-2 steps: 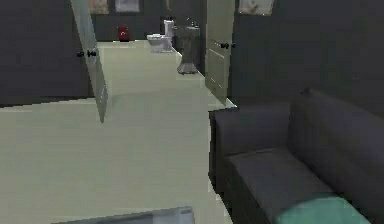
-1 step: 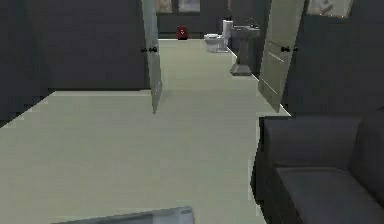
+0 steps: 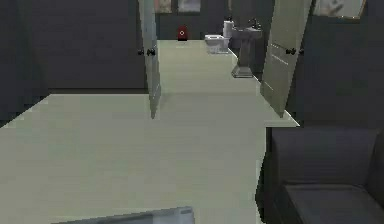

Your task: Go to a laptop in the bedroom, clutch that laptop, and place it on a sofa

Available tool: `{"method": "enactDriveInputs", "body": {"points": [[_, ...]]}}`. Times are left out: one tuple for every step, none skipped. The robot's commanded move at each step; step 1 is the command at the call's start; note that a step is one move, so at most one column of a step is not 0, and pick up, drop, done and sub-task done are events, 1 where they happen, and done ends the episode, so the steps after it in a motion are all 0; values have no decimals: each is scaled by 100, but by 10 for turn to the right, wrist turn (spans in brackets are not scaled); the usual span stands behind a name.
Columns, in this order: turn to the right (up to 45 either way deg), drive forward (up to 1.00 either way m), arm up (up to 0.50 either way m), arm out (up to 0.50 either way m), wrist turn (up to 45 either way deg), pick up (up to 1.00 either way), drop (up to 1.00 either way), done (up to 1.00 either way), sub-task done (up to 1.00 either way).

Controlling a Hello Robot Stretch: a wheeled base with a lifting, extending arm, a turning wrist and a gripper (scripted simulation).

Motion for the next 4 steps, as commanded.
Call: {"method": "enactDriveInputs", "body": {"points": [[450,0,0,0,0,0,0,0,0],[450,0,0,0,0,0,0,0,0],[450,0,0,0,0,0,0,0,0],[390,0,0,0,0,0,0,0,0]]}}
